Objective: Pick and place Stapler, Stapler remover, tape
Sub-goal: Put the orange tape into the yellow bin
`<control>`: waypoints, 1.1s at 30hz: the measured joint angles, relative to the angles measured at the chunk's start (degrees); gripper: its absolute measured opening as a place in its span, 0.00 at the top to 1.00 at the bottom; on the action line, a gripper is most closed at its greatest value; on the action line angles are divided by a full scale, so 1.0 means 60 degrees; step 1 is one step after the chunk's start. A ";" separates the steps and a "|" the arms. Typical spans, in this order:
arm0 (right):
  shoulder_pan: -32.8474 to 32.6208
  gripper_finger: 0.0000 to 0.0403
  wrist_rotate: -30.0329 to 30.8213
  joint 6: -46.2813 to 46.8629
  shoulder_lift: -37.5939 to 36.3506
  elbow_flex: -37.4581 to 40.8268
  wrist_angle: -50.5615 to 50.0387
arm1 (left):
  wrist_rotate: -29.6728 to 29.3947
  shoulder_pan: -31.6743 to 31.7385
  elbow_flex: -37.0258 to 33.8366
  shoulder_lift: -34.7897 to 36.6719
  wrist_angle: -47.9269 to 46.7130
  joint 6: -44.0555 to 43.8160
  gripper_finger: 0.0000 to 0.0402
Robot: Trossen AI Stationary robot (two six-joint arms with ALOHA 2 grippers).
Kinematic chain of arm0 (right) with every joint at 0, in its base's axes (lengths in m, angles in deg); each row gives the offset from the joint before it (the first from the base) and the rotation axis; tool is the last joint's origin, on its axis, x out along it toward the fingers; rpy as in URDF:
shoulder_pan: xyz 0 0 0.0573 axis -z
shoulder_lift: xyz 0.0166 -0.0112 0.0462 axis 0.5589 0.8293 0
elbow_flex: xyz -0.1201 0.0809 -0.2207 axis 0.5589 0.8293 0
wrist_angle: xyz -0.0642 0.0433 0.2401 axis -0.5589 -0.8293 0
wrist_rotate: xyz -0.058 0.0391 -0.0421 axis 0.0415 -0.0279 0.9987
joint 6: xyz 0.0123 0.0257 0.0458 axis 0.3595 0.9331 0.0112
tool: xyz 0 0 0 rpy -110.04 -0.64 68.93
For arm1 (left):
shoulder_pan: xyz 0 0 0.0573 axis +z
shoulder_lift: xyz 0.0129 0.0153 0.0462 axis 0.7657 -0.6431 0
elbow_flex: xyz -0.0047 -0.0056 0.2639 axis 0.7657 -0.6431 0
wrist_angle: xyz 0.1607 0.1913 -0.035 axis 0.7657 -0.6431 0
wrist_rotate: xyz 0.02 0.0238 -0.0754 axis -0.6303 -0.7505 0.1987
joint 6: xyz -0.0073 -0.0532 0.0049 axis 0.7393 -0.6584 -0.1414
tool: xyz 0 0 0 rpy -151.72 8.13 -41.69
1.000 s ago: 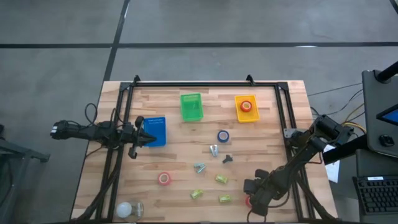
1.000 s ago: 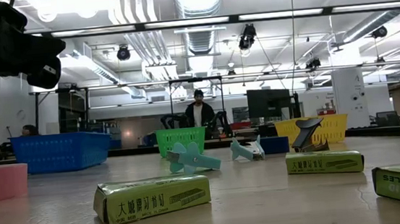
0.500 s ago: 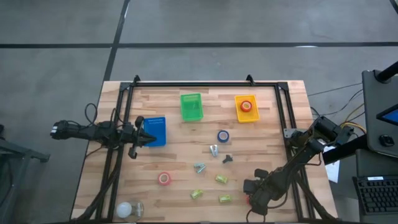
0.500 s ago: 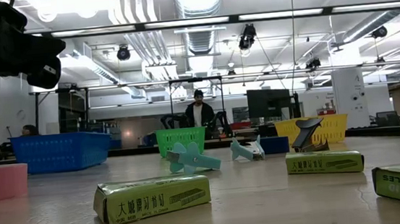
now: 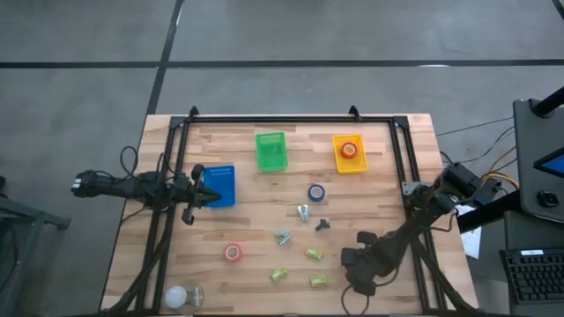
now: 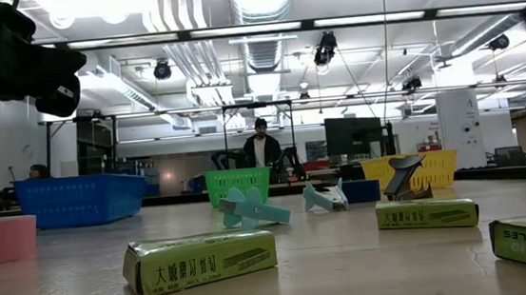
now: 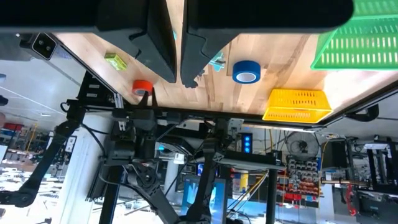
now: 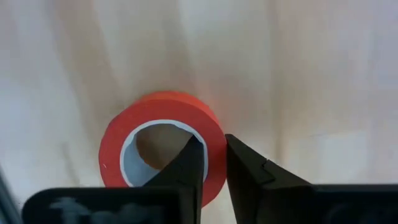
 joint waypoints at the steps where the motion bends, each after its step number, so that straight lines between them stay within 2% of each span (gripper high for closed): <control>1: 0.0151 0.87 0.0002 -0.0176 -0.0050 -0.0004 -0.0135 | 0.0002 0.0000 0.0000 0.0000 0.0000 0.0002 0.94; 7: 0.1255 0.88 0.0360 -0.1725 -0.0625 -0.0004 -0.0948 | 0.0001 0.0000 0.0001 -0.0001 0.0000 -0.0001 0.94; 12: 0.2284 0.89 0.1150 -0.2943 -0.1589 -0.0007 -0.1779 | -0.0002 0.0000 0.0003 0.0000 0.0000 0.0002 0.94; 17: 0.3578 0.87 0.2359 -0.3917 -0.2933 -0.0007 -0.2373 | 0.0002 0.0000 0.0001 -0.0003 0.0000 -0.0001 0.94; 25: 0.6525 0.88 0.3452 -0.4594 -0.4622 -0.0007 -0.2416 | 0.0001 0.0000 0.0002 0.0000 -0.0004 -0.0001 0.94; 33: 0.9769 0.87 0.3411 -0.5352 -0.4933 -0.0007 -0.2385 | 0.0002 0.0002 0.0003 0.0000 -0.0003 0.0000 0.94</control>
